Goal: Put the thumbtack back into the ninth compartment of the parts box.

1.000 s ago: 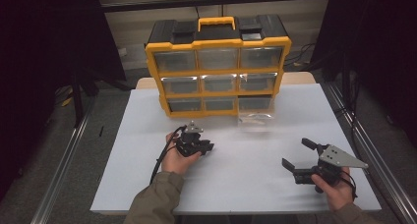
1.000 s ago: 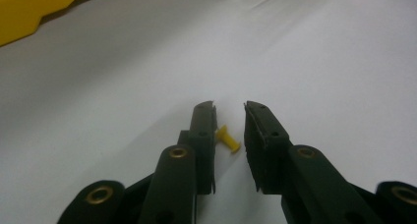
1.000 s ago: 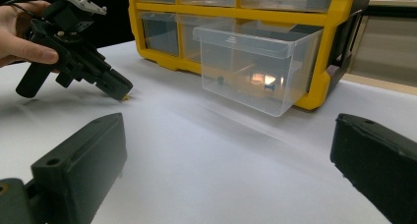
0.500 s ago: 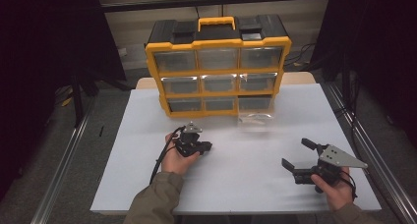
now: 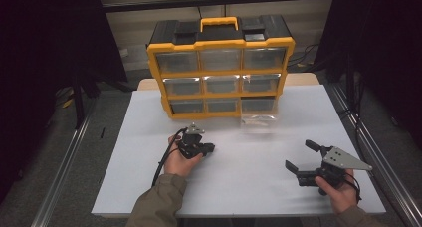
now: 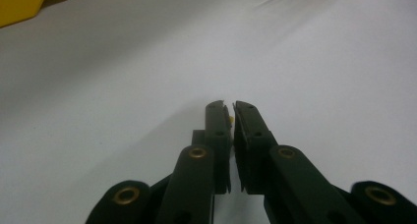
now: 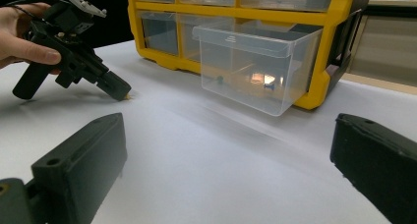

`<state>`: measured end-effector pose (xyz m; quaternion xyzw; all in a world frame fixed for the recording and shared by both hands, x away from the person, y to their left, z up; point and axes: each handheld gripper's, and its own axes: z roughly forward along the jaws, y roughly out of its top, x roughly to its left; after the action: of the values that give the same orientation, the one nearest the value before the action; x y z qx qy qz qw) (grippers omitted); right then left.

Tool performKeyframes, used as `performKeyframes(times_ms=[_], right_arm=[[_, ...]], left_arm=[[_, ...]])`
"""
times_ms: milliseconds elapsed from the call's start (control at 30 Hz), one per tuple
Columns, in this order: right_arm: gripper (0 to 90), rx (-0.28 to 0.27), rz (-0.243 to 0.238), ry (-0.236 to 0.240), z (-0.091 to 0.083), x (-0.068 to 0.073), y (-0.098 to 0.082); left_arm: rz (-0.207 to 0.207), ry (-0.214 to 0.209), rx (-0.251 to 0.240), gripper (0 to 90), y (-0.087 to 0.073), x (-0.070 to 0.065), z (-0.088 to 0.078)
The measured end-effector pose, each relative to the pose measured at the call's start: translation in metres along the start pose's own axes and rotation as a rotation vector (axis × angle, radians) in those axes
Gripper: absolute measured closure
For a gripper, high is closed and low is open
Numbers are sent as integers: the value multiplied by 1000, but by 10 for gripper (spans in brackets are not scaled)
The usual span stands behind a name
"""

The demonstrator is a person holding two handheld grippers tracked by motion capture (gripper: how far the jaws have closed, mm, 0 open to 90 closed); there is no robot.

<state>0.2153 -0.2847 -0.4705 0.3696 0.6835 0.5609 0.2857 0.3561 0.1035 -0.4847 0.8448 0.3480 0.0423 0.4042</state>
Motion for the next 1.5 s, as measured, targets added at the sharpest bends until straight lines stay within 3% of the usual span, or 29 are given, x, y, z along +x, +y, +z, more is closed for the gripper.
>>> performKeyframes(times_ms=[300, 500, 833, 900, 1500], right_arm=[[0, 4, 3, -3, 0, -1, 0], [0, 2, 0, 1, 0, -1, 0], [0, 4, 4, -3, 0, -1, 0], [0, 4, 4, -4, 0, -1, 0], [0, 3, 3, -3, 0, -1, 0]], left_arm=[[-12, -3, 15, 855, 2, 0, -1], [-21, -23, -13, 856, 5, 0, -2], [-32, -22, -35, 856, 11, 0, -5], [-31, -21, -20, 855, 13, 0, -6], [-39, -33, -54, 856, 31, -2, -14]])
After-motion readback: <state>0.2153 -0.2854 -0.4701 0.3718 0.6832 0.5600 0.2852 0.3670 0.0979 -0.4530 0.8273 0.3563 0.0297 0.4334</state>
